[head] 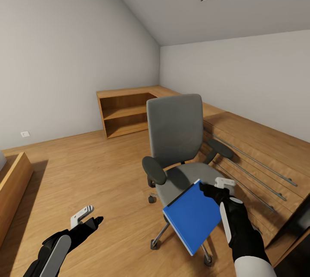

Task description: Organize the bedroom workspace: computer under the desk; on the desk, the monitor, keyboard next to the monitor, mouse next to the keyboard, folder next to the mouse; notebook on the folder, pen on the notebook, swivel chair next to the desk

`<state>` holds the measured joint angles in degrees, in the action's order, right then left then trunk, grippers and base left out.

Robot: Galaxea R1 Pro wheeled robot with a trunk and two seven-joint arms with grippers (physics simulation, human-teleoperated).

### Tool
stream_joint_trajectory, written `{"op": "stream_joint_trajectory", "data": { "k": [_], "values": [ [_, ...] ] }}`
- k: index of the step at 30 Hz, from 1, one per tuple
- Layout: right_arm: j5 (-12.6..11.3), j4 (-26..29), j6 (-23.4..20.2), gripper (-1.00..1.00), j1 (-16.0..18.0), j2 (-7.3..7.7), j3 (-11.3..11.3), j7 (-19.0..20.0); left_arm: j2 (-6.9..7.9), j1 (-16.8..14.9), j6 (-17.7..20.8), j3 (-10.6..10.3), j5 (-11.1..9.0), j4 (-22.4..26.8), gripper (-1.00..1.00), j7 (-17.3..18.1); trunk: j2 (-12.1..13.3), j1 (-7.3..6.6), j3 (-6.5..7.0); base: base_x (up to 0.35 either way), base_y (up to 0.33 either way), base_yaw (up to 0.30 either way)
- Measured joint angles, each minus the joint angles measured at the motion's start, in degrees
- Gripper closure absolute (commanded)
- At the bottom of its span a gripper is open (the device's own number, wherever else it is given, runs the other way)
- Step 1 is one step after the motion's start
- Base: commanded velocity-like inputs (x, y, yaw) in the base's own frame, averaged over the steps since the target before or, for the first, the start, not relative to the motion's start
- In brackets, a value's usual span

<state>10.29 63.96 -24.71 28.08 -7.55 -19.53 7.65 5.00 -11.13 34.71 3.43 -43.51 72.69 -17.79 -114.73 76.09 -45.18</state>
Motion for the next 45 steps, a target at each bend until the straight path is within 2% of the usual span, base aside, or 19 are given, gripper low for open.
{"op": "stream_joint_trajectory", "data": {
  "k": [9,31,45],
  "values": [
    [0.0,0.2,0.0,-1.0,0.0,-0.1,0.1,0.0,0.0,0.0,0.0,0.0,0.0,0.0,-1.0,0.0,0.0,0.03,0.0,-0.145,0.043,-0.005],
    [0.0,0.1,0.1,-1.0,0.0,-0.09,0.2,0.0,-0.01,0.0,0.0,0.1,0.0,-0.1,-1.0,-0.1,0.0,0.02,1.37,-0.293,0.157,-0.175],
    [0.0,0.1,0.1,-1.0,0.0,-0.1,0.2,0.0,0.0,0.0,0.0,0.0,0.0,0.0,-1.0,0.0,0.0,0.0,2.05,-0.044,0.083,-0.16]
  ]
}}
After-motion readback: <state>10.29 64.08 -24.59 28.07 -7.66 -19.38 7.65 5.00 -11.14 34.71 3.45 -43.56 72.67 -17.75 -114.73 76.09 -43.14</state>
